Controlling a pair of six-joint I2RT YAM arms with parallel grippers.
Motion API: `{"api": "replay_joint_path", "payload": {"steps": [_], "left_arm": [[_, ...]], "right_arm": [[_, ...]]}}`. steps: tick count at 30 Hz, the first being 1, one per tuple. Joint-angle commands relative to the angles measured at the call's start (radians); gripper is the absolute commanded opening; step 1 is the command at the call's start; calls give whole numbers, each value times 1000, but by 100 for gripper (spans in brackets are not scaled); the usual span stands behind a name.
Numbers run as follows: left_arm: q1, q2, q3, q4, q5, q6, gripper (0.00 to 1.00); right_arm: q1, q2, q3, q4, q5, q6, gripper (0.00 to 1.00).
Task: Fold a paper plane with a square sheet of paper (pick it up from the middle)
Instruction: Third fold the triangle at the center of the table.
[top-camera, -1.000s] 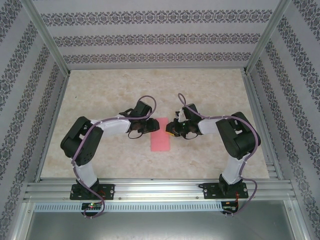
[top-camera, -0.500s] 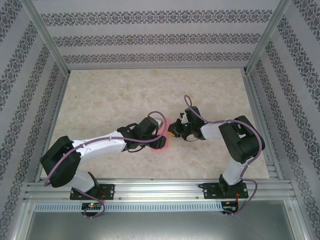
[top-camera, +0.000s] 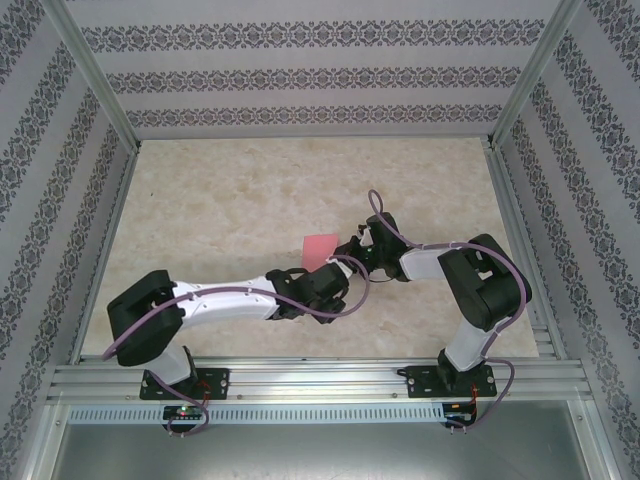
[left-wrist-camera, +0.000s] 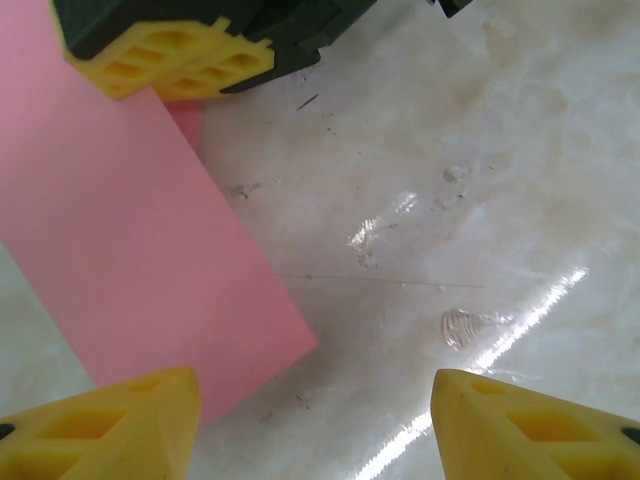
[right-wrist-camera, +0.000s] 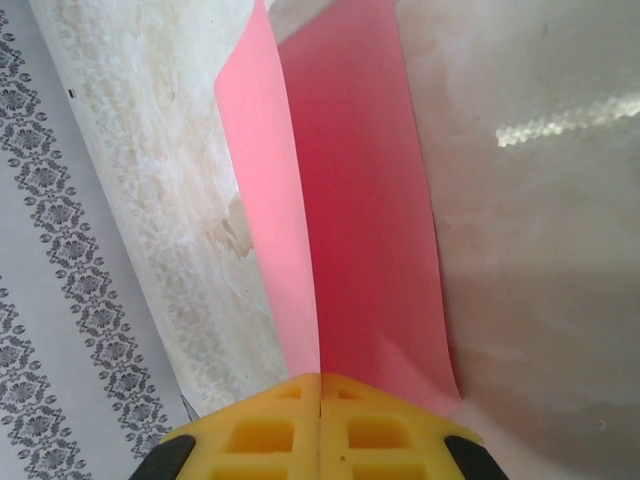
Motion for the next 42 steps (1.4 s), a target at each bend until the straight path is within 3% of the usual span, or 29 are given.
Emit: {"api": "replay_joint_path", "payload": {"steps": [1,8,12,26,29,35,42], "left_arm": [[-29,53,63,-72,-122,52,64],[-44,114,120,-88,-221,33,63],[-43,126,127,-87,-250,36,57],[-43,105,113,-59,-227,49,7],[-42,100,107,-46,-219,49,1],[-15,89,97,-10,-107,68,0],[66,27,36,79,140,59,0]], "right_arm": [[12,-18,1,23,15,14,6],[9,-23,4,4,9,3,7],[7,-19,8,-14,5,-12,8],[-1,-22,19,-86,18,-64,11],[-2,-25,22,-106,21,-81,12],[-21,-70,39,-215,53,-157,23],[-52,-193,96,-429,167,-321,31]]}}
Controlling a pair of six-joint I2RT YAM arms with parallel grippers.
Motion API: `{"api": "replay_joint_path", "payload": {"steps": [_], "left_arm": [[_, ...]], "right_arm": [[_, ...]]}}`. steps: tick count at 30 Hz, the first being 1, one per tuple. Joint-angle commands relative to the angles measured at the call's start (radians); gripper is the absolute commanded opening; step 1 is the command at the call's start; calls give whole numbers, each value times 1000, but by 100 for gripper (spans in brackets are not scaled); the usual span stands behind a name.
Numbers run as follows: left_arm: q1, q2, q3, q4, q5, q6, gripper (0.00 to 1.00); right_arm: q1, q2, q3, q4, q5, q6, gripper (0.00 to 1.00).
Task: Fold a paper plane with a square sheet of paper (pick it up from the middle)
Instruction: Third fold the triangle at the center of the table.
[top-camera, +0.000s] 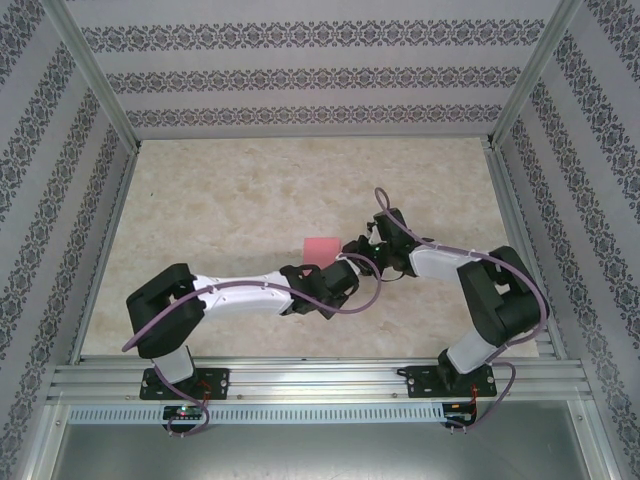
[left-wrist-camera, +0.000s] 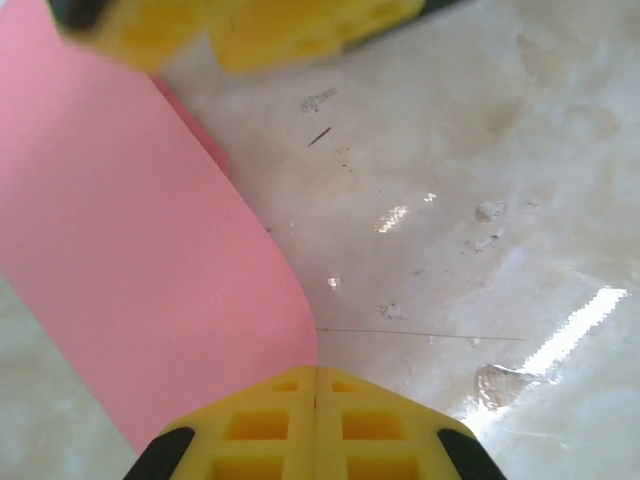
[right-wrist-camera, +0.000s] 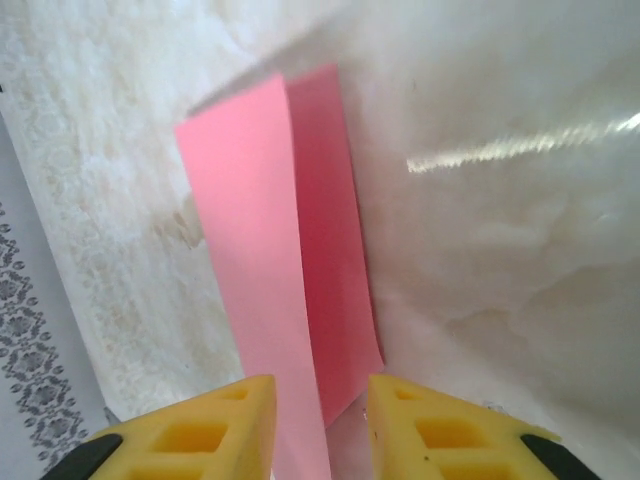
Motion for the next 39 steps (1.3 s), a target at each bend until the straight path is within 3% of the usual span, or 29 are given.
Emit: {"api": "replay_joint_path", "payload": {"steps": [1,9,25,39], "left_arm": [[43,-52,-21,76,157,10,0],[105,-60,-45,100,278,1,0],[186,-63,-72,113,369,-6,0],[265,-30,-66,102,389,15,0]], "right_arm": [[-11,-53,59,-109,73,-119,30],[33,92,185,-84,-30,-165,12],[67,405,436,-351,42,-403,11],[74,414,457,-387,68,-440,11]]}}
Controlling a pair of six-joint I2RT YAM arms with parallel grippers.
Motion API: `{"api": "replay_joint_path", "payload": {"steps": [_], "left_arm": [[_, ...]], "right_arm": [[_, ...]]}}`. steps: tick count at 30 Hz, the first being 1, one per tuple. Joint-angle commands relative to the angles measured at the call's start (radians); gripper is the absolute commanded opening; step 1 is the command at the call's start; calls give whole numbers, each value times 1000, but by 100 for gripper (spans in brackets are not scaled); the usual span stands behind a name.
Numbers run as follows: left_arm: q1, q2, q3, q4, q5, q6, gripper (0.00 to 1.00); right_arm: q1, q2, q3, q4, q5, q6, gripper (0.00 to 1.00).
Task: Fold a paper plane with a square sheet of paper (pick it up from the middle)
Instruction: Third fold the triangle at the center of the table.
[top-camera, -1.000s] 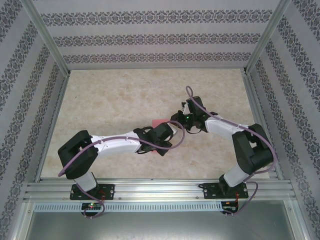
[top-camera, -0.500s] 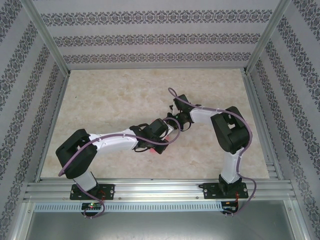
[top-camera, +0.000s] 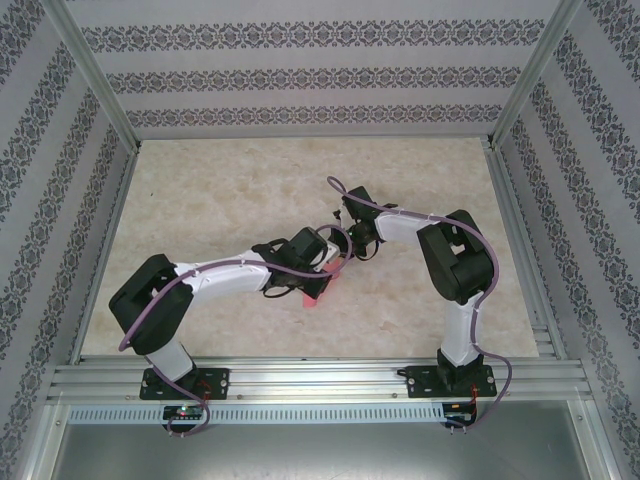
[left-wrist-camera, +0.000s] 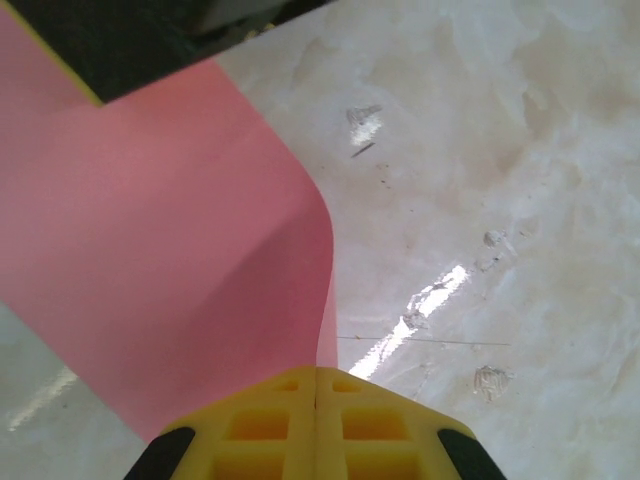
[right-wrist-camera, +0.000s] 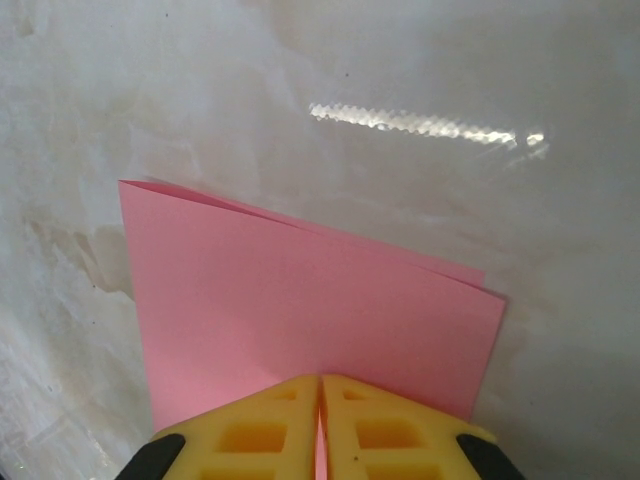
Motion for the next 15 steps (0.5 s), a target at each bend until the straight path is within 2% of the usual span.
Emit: {"api": "replay_joint_path", "payload": {"steps": [1,15], "left_arm": [[29,15,-4,27,13,17,0],[90,72,33,21,20,64,0]], "right_arm": [[12,27,8,-46,42,-16,11],[10,28,-4,-24,30,6,12]]}}
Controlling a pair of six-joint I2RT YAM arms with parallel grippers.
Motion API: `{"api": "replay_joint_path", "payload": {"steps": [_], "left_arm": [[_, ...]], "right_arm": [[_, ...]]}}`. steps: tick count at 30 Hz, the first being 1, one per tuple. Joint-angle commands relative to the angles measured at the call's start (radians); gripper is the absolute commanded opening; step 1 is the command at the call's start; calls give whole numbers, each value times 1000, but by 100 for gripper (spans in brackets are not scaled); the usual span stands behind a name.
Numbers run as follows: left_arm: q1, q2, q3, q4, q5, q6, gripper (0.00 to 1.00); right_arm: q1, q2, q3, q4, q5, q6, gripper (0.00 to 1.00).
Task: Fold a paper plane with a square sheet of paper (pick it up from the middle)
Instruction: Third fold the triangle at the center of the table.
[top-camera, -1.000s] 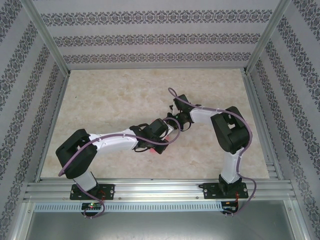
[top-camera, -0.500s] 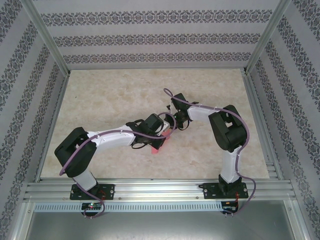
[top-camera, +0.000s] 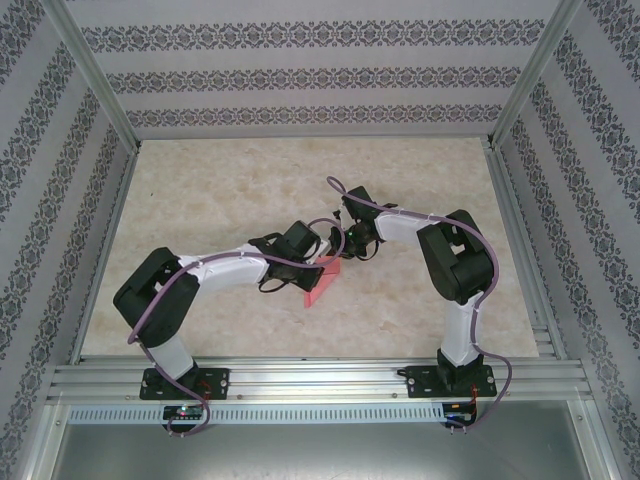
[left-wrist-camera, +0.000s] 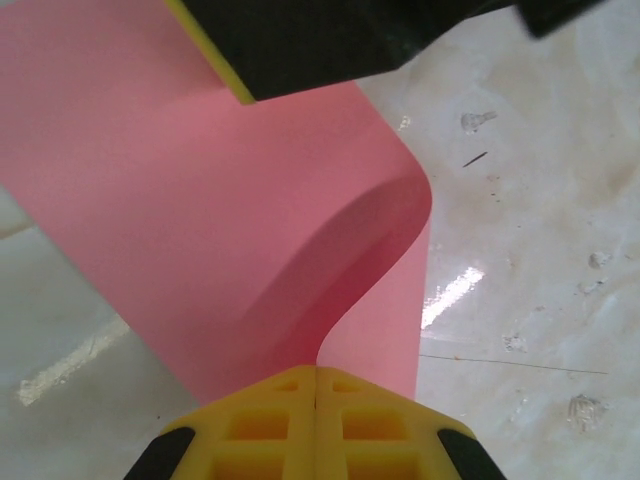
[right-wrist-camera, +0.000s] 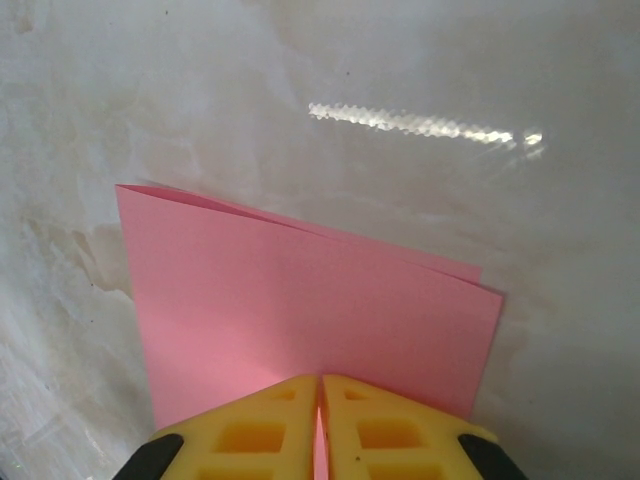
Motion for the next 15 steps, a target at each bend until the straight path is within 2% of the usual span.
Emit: {"api": "replay_joint_path", "payload": {"steps": [1,15], "left_arm": [[17,31,36,21,17,40,0],[25,64,54,9,-19,59,1]], "right_arm": [[10,28,-5,-20,26,9,12],[7,29,-9,-7,22,27,13]]}}
